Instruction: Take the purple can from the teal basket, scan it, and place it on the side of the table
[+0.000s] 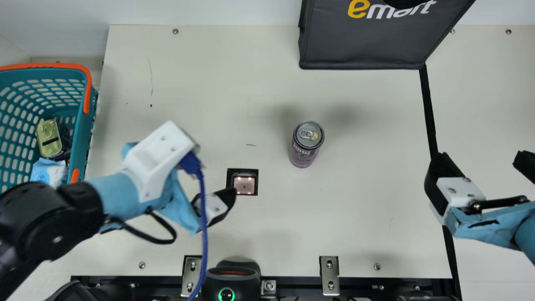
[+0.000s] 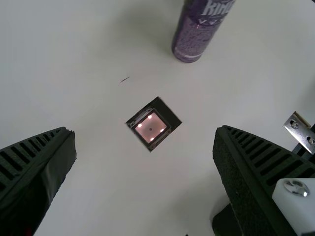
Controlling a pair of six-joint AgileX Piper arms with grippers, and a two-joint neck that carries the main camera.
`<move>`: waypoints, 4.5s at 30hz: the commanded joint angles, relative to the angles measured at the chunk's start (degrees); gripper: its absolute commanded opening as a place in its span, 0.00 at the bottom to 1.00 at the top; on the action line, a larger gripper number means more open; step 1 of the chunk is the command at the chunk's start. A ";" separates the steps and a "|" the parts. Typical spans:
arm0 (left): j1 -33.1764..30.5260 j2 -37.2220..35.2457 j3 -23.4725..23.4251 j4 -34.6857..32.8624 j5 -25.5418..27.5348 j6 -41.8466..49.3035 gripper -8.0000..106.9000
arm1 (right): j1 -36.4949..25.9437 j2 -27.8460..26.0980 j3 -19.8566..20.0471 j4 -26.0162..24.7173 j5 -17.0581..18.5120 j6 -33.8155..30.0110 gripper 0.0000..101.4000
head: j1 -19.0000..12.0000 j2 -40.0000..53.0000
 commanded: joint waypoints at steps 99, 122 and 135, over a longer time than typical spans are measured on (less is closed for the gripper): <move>25.18 -24.21 -4.38 7.65 15.53 -8.34 0.85 | 26.26 41.46 -0.06 6.24 -15.33 -4.63 0.94 | -1.66 0.09; 25.18 -24.21 -4.38 7.65 15.53 -8.34 0.85 | 30.45 46.12 -1.35 -0.47 -17.68 3.10 0.28 | -1.66 0.09; 25.18 -24.21 -4.38 7.65 15.53 -8.34 0.85 | 31.28 45.61 -8.57 -2.71 -11.81 5.27 0.00 | -1.66 0.09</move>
